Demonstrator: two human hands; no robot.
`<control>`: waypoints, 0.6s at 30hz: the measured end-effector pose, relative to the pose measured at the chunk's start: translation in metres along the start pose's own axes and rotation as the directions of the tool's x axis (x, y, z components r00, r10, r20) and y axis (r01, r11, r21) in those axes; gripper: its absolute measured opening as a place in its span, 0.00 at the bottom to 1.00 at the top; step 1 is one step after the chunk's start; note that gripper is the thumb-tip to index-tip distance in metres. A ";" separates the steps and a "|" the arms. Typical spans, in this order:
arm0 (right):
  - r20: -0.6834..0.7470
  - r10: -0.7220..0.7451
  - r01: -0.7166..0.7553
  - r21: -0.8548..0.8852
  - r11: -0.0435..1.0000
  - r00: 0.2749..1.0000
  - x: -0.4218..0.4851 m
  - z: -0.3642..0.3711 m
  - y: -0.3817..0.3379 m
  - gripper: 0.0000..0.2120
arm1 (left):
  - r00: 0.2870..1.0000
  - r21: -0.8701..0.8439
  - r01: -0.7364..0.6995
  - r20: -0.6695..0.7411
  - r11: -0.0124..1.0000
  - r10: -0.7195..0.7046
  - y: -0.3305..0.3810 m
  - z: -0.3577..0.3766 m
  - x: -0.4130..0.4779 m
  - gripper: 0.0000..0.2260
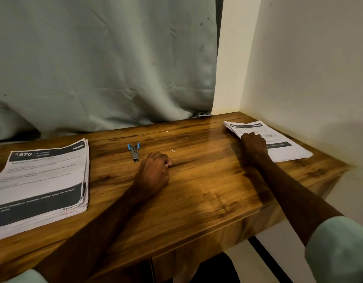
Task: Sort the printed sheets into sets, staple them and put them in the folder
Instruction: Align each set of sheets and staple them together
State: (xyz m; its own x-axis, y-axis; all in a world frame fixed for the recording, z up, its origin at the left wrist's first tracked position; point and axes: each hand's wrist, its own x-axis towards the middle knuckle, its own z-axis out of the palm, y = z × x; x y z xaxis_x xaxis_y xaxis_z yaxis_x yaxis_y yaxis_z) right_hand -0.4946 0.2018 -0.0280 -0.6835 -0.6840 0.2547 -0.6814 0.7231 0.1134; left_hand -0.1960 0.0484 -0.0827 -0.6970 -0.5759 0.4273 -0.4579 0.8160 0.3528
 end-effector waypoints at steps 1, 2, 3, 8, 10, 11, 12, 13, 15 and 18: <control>0.009 0.008 -0.008 0.023 1.000 1.000 -0.002 -0.002 0.000 0.23 | 1.000 -0.006 -0.001 0.003 1.000 0.001 0.000 0.000 0.000 0.08; 0.019 0.010 -0.011 0.055 0.998 1.000 -0.003 -0.005 -0.003 0.23 | 1.000 -0.013 -0.001 0.008 1.000 0.001 -0.001 0.000 0.000 0.08; 0.022 0.009 -0.010 0.084 0.996 1.000 -0.006 -0.008 -0.006 0.23 | 1.000 -0.023 -0.001 0.009 1.000 0.002 -0.001 0.000 0.000 0.07; 0.008 -0.052 0.048 0.242 0.969 0.999 -0.037 -0.023 -0.044 0.21 | 0.999 -0.128 0.037 0.023 0.991 -0.034 -0.001 -0.002 0.004 0.05; 0.001 -0.069 0.064 0.358 0.931 0.998 -0.055 -0.030 -0.067 0.18 | 0.998 -0.245 0.069 0.020 0.967 -0.066 0.005 -0.005 0.004 0.03; 0.002 -0.076 0.069 0.399 0.914 0.997 -0.065 -0.034 -0.083 0.17 | 0.995 -0.301 0.099 0.012 0.949 -0.099 0.007 -0.010 0.002 0.04; 0.006 -0.084 0.074 0.428 0.901 0.996 -0.075 -0.039 -0.097 0.18 | 0.990 -0.354 0.138 0.012 0.925 -0.144 0.011 -0.014 0.001 0.07; 0.016 -0.096 0.078 0.455 0.887 0.995 -0.086 -0.042 -0.113 0.19 | 0.981 -0.411 0.187 0.024 0.892 -0.194 0.014 -0.018 -0.001 0.11; 0.011 -0.114 0.093 0.507 0.857 0.993 -0.108 -0.049 -0.141 0.17 | 0.960 -0.544 0.267 0.080 0.795 -0.268 0.017 -0.022 0.000 0.18; -0.068 -0.176 0.184 0.548 0.816 0.982 -0.130 -0.051 -0.172 0.07 | 0.924 -0.728 0.361 0.197 0.583 -0.327 0.018 -0.023 0.003 0.25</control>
State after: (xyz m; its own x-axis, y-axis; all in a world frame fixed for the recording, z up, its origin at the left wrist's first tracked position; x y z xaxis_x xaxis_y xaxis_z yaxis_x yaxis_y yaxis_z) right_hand -0.2752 0.1711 -0.0317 -0.5336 -0.7924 0.2955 -0.8254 0.4117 -0.3864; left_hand -0.1934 0.0600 -0.0559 -0.6032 -0.7891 0.1161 -0.1169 0.2315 0.9658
